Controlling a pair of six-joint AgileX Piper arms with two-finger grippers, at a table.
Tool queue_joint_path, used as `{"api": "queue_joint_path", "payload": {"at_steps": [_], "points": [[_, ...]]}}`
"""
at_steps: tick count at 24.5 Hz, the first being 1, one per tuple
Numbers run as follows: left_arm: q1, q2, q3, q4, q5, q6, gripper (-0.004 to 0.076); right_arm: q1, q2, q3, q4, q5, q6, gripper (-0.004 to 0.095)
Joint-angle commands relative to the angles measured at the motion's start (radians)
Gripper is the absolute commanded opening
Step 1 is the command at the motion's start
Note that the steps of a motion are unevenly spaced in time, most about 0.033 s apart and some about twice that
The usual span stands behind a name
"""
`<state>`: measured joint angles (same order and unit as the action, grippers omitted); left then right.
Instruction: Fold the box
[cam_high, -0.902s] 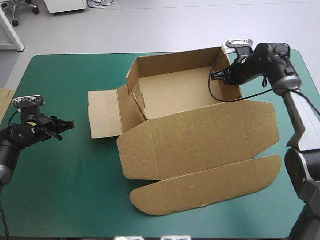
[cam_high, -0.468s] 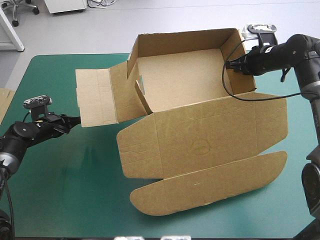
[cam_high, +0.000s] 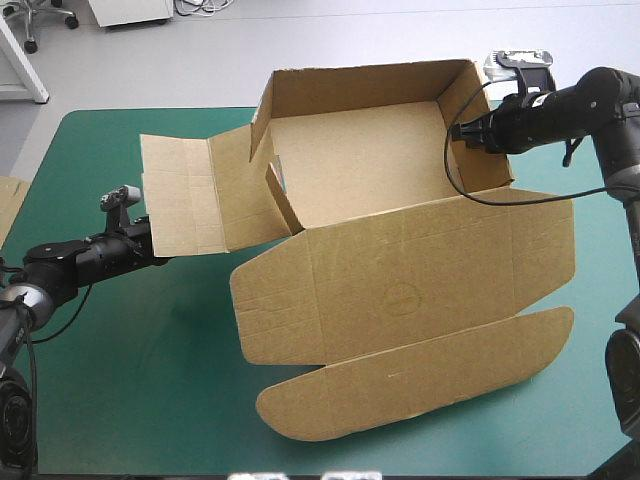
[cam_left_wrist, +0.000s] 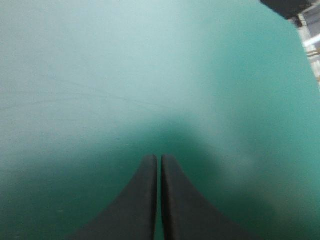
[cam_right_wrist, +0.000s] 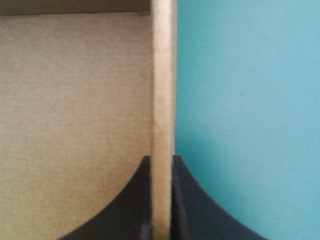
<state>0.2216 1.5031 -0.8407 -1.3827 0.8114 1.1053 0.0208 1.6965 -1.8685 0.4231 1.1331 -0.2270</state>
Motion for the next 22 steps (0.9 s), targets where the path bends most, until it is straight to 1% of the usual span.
{"api": "queue_joint_path", "payload": {"at_steps": [1,5,7,10,14,16,19,22], "points": [[-0.003,-0.029,-0.034,-0.124,0.178,0.035,0.001,-0.007,-0.053,-0.03,0.055,-0.046,0.001,-0.0002],[-0.003,-0.029,-0.076,-0.162,0.31,0.033,0.0011,-0.007,-0.053,-0.03,0.024,-0.05,0.006,-0.0002],[-0.003,-0.029,-0.105,-0.165,0.356,0.033,0.0015,-0.007,-0.051,-0.03,0.011,-0.05,0.008,-0.0002],[-0.003,-0.029,-0.15,-0.165,0.41,0.019,0.0052,-0.007,-0.051,-0.03,0.006,-0.05,0.012,-0.0002],[-0.003,-0.029,-0.192,-0.195,0.434,-0.028,0.0124,-0.007,-0.051,-0.03,0.006,-0.052,0.012,-0.0002],[-0.003,-0.029,-0.203,-0.283,0.47,-0.03,0.013,-0.007,-0.051,-0.03,0.006,-0.054,0.012,-0.0002],[-0.004,-0.029,-0.203,-0.312,0.489,-0.043,0.0152,-0.007,-0.051,-0.03,0.006,-0.068,0.015,-0.0002],[-0.039,-0.029,-0.203,-0.341,0.489,-0.058,0.0214,-0.007,-0.051,-0.03,0.006,-0.074,0.015,-0.0002]]}}
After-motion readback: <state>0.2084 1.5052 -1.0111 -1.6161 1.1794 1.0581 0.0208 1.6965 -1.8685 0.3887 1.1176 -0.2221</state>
